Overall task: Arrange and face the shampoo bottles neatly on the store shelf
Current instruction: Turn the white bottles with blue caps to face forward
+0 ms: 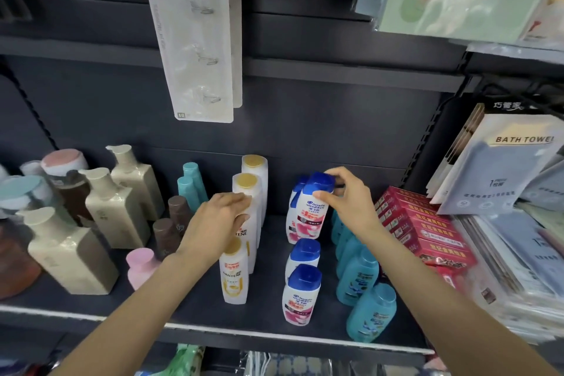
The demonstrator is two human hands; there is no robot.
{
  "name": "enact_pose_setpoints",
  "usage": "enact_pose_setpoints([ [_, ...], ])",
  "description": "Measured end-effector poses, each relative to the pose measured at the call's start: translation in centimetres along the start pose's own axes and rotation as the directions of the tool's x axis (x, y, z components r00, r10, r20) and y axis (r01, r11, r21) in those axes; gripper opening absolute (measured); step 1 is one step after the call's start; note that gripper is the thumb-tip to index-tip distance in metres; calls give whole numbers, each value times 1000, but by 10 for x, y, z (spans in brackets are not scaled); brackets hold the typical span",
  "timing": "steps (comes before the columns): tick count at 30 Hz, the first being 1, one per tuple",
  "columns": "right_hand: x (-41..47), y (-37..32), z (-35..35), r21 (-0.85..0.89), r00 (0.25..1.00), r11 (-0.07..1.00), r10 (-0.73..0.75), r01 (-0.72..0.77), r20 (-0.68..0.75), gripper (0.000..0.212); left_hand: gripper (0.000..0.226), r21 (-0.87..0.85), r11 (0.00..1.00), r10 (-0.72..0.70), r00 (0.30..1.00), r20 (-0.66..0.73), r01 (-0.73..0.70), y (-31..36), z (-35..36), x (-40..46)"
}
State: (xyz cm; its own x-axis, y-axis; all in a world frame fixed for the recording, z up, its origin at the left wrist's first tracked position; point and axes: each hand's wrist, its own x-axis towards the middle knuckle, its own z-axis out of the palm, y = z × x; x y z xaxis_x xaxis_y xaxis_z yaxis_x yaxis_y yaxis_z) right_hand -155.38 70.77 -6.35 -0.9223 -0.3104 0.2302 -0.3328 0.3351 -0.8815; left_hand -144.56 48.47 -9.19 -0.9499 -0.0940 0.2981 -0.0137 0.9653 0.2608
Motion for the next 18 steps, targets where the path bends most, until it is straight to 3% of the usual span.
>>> enact_pose_setpoints([
  [7,9,32,22,-220,984,973,105,-72,142,35,42,14,1000,4,998,59,-5,-1,-2,0],
  [18,9,56,35,-276,943,940,261,-199,209,34,60,20,1000,6,990,138,-8,-1,-2,-4],
])
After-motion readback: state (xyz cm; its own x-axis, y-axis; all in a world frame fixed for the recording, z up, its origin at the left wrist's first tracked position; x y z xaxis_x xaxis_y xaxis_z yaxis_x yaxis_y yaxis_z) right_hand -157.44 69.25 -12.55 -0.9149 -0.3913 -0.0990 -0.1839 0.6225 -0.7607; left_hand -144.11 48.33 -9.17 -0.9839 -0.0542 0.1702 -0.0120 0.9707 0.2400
